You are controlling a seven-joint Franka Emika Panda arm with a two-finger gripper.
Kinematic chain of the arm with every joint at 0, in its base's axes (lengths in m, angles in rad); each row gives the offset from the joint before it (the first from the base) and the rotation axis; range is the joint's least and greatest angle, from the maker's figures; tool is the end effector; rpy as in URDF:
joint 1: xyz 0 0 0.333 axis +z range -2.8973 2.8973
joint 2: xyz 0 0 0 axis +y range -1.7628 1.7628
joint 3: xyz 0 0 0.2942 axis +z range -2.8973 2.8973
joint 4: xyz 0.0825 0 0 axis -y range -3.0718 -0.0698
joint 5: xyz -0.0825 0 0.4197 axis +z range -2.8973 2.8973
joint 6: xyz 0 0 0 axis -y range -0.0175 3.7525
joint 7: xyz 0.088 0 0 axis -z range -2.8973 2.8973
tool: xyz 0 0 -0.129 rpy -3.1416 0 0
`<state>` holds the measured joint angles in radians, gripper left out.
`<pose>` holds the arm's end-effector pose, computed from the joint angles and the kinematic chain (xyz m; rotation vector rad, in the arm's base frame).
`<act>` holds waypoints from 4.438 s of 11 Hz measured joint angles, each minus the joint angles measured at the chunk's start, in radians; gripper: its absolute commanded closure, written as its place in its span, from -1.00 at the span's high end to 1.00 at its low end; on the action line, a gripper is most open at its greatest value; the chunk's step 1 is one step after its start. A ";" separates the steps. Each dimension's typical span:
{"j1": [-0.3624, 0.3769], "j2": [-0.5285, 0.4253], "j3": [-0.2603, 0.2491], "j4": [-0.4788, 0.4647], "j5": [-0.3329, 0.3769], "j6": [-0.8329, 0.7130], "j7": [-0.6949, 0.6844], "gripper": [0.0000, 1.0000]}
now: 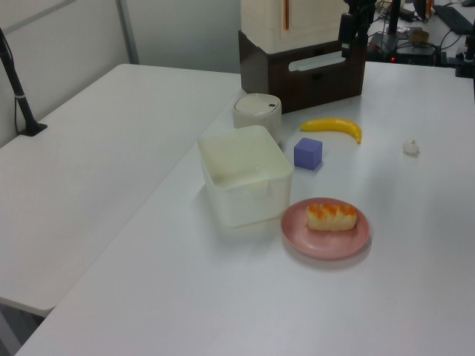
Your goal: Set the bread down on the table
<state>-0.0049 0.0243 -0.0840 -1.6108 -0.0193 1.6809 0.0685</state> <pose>0.6050 -0.0558 0.5557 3.1096 -0.2425 0.0712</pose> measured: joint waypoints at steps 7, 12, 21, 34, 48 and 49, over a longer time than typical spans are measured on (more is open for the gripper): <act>-0.002 0.000 -0.001 0.000 0.000 0.007 0.000 1.00; -0.002 0.000 -0.002 -0.001 0.000 0.007 0.000 1.00; 0.000 0.000 -0.001 -0.027 0.000 0.007 -0.016 1.00; 0.064 -0.009 0.009 -0.132 -0.134 0.013 -0.061 1.00; 0.353 -0.066 0.097 -0.535 -0.225 0.511 0.432 1.00; 0.367 -0.065 0.112 -0.546 -0.225 0.547 0.481 1.00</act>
<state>0.3621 -0.0411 0.0276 -2.1570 -0.2441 2.2282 0.5493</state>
